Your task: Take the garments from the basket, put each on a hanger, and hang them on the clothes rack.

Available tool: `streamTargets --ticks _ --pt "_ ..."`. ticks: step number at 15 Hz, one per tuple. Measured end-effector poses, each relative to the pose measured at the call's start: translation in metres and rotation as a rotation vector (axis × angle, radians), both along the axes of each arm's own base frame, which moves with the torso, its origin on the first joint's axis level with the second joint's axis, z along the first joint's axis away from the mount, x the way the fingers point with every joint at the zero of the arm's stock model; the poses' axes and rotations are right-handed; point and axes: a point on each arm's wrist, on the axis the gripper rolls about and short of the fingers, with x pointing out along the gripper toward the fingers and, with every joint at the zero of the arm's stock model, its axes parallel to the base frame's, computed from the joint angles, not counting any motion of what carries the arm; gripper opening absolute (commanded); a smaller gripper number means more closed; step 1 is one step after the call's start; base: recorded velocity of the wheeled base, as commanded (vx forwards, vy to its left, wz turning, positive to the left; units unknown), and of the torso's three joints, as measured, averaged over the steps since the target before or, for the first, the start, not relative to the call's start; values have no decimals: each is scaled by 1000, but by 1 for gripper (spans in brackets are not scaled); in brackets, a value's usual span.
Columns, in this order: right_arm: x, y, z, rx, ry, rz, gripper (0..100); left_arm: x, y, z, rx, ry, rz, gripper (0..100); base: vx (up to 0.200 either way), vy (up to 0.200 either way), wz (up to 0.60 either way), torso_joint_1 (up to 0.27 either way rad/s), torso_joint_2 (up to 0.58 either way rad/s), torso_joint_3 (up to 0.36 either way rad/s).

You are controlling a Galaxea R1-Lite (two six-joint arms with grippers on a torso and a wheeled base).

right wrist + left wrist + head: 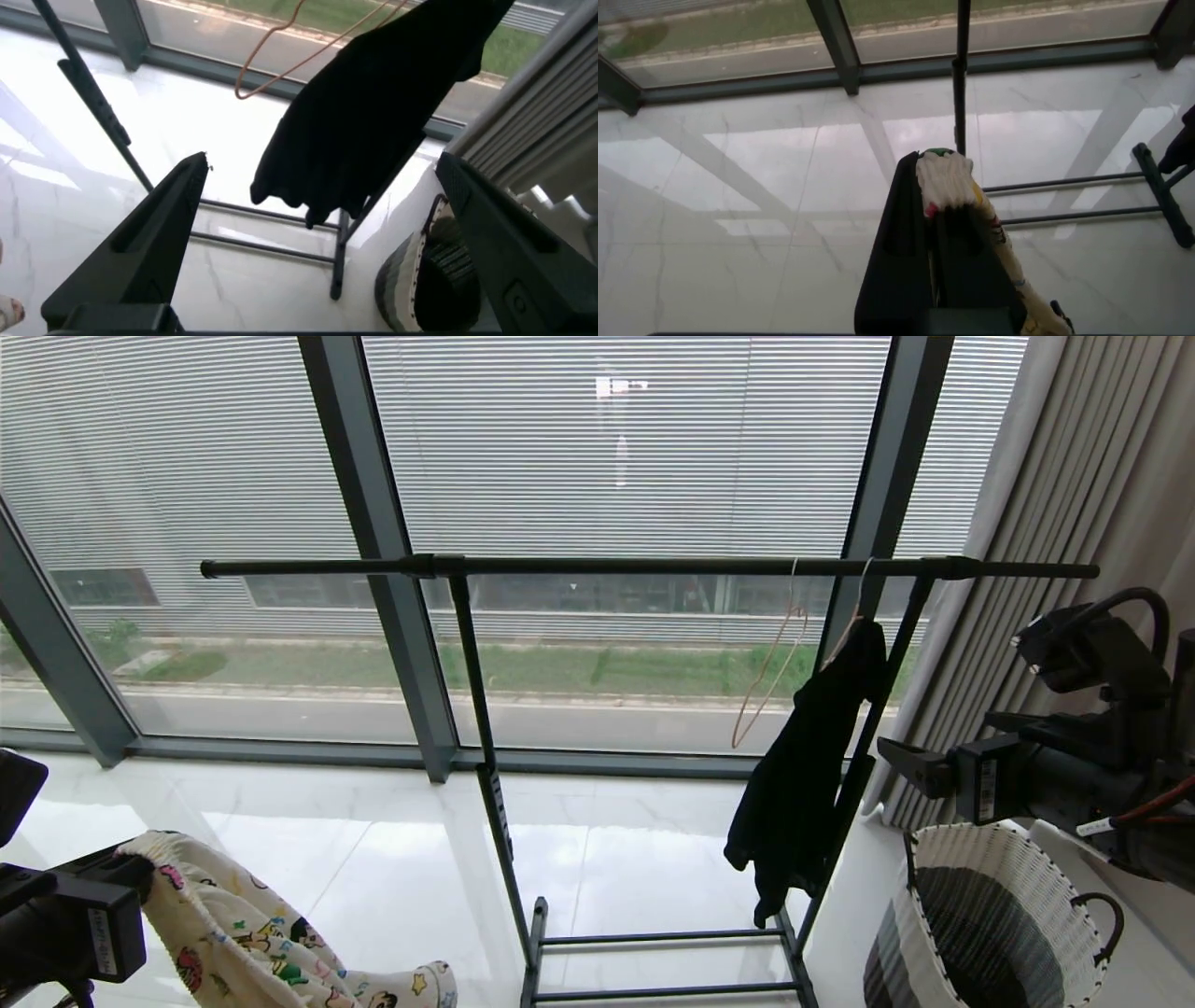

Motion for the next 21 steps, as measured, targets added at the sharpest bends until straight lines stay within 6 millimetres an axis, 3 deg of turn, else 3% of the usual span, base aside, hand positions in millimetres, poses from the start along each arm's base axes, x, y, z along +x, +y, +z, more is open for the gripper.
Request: streamTargets --ticks 16,21 --pt "6 4 -7 -27 22 -25 100 0 -5 0 -3 -1 -43 0 200 0 0 2 1 2" --pt "13 10 -8 -33 29 -20 100 -2 -5 1 -3 -9 -46 0 0 0 0 0 0 0"
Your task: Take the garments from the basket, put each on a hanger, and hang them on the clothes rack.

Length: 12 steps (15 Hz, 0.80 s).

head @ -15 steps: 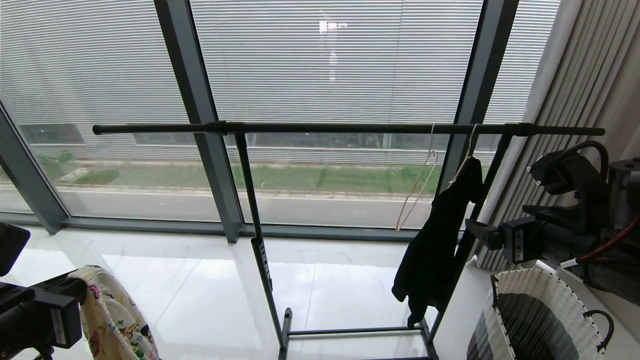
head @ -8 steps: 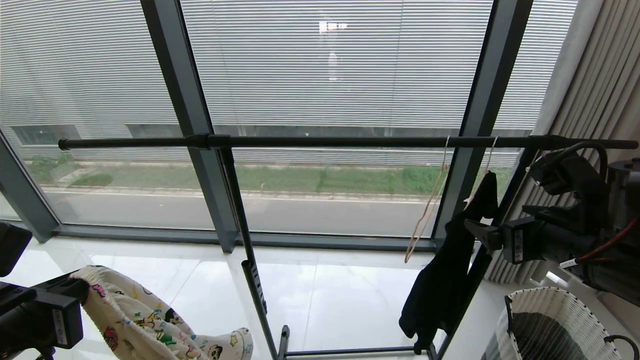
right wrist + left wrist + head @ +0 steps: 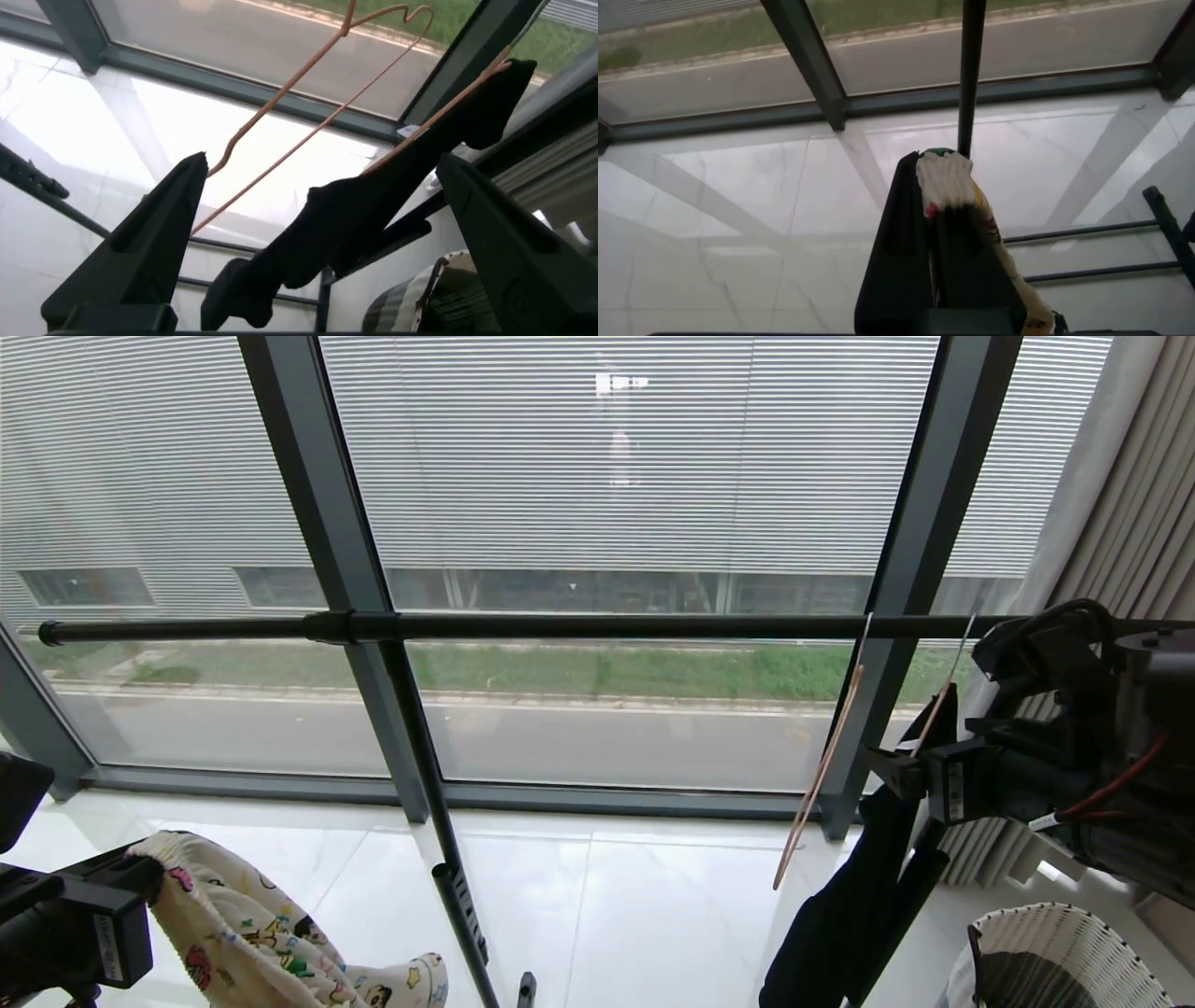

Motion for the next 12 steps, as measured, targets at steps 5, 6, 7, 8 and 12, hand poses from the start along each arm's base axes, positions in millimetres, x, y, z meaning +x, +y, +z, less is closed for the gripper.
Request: streamTargets --ticks 5,6,7,8,12 --pt "27 26 -21 -46 67 1 100 -1 0 2 2 -11 -1 0 0 0 0 0 0 0" --pt "34 32 -28 -49 77 -5 100 -1 0 2 2 -12 -1 0 0 0 0 0 0 0" --pt "41 37 -35 -56 90 -13 100 0 0 3 2 -15 -2 0 0 0 0 0 0 0" --pt "47 42 -42 -58 97 -16 100 0 0 3 2 -17 -2 0 0 0 0 0 0 0" --pt "60 47 -62 -73 136 -46 100 0 0 3 2 -17 -2 0 0 0 0 0 0 0"
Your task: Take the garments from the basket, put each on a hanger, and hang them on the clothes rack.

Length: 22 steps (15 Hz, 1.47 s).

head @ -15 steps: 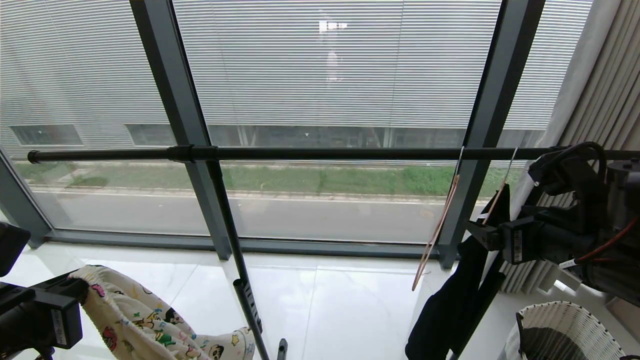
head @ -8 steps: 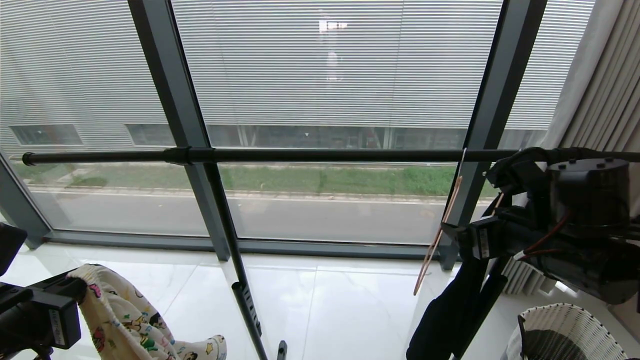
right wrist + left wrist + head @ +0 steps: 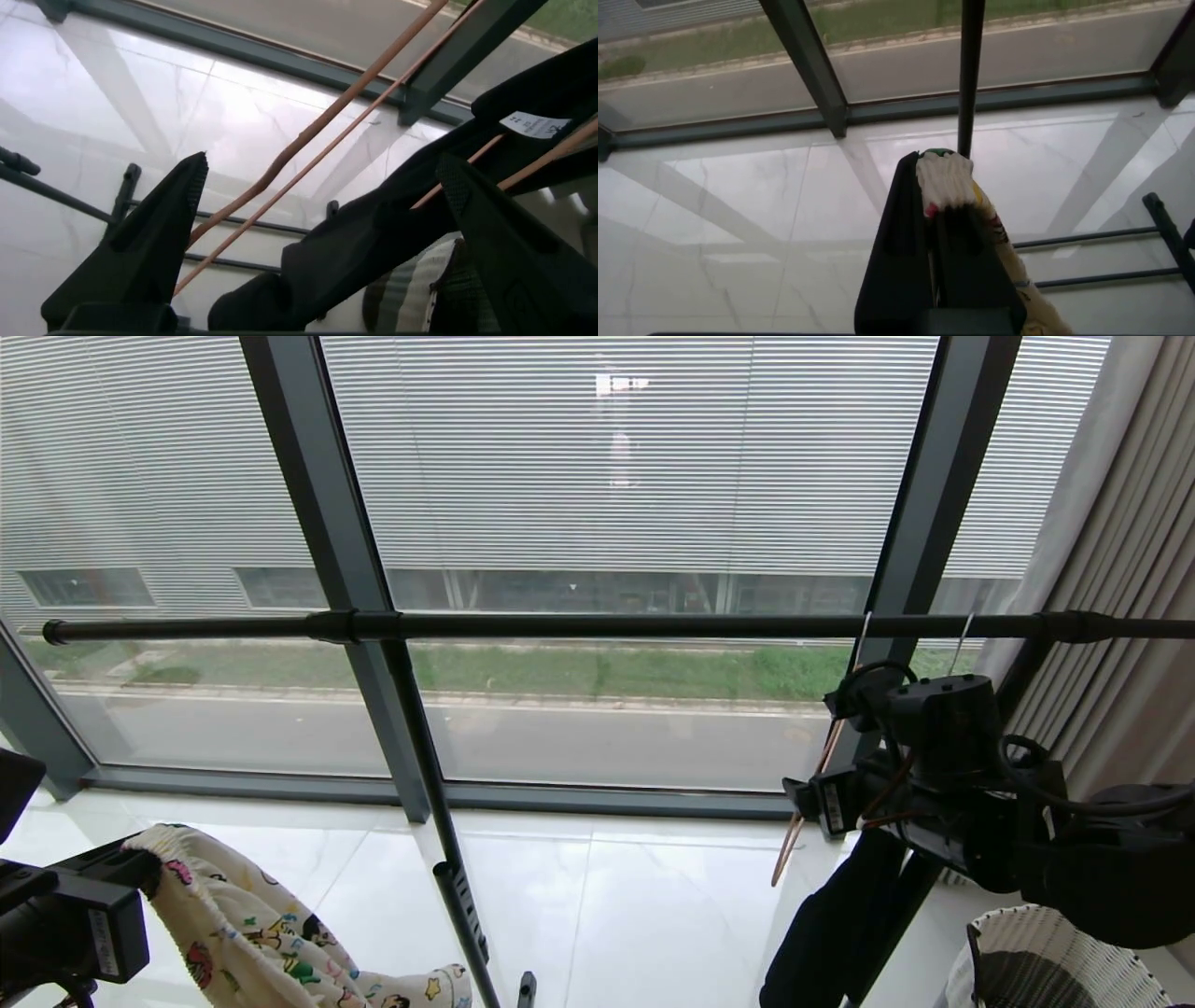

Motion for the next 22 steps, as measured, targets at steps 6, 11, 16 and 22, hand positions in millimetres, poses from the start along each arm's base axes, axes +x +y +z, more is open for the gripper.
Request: streamTargets --ticks 6,11,16,22 --pt "7 -7 -6 -13 15 -37 100 0 -1 -1 -1 6 -11 0 0 0 0 0 0 0" --pt "8 -8 -7 -10 17 -41 100 -1 -2 -1 -3 3 -16 0 0 0 0 0 0 0" --pt "12 -7 -2 60 10 -65 100 -1 -2 -1 -6 0 -16 0 0 0 0 0 0 0" --pt "19 -2 -12 105 43 -94 100 -2 -2 -1 -4 0 -17 0 0 0 0 0 0 0"
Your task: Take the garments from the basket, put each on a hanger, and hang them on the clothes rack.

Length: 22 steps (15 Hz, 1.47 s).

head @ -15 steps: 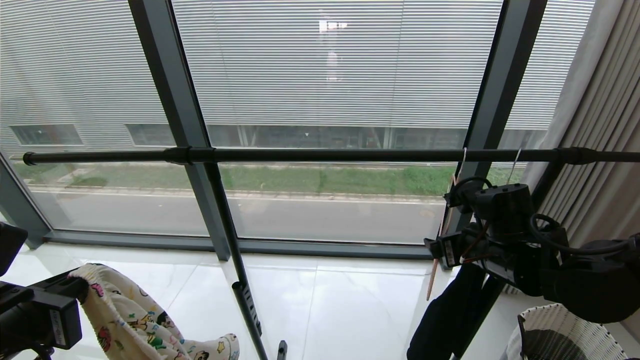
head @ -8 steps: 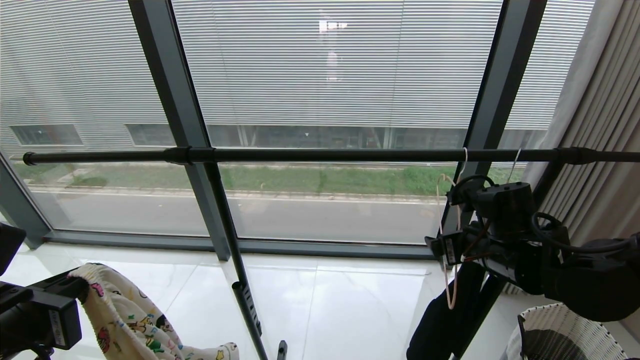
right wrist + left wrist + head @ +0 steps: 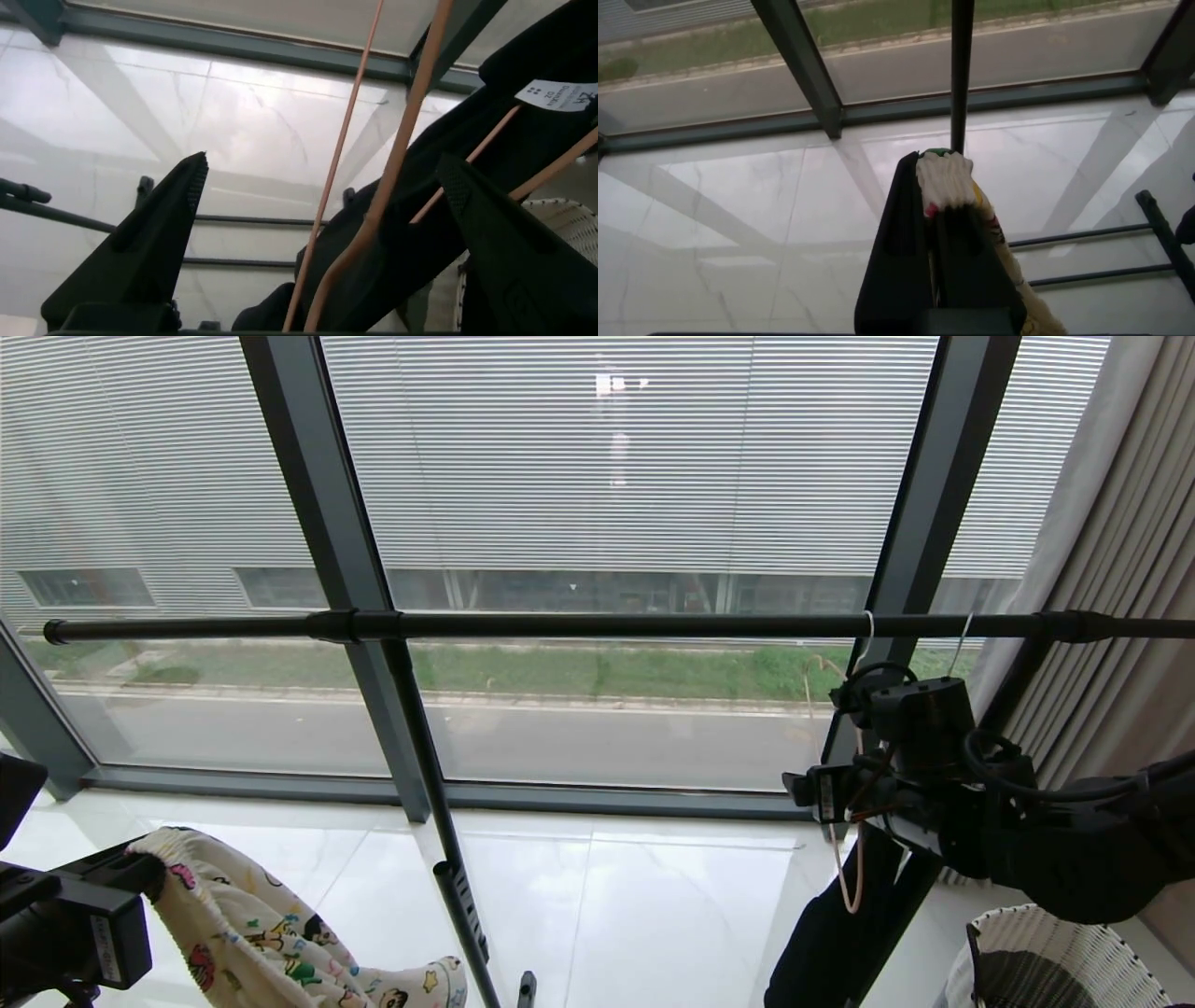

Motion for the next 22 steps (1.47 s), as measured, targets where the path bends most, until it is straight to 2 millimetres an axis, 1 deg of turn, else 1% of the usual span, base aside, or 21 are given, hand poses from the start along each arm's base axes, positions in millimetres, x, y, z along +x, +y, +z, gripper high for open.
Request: streamTargets --ticks 6,7,11,17,20,22 --pt "6 4 -8 14 19 -12 100 -1 0 -2 0 8 0 0 0 0 0 0 0 0" --pt "7 5 -9 14 21 -11 0 -1 0 -2 0 8 0 0 0 0 0 0 0 0" --pt "9 6 -13 8 30 -11 0 0 0 -2 0 9 0 0 0 0 0 0 0 0" --pt "10 7 -14 7 30 -11 0 -1 0 -4 -1 17 0 0 0 0 0 0 0 0" --pt "11 10 -8 38 -27 -2 0 -1 0 -4 -1 16 1 0 0 0 0 0 0 0" --pt "8 16 -4 53 -51 15 0 -1 0 -4 -1 16 0 0 0 0 0 0 0 0"
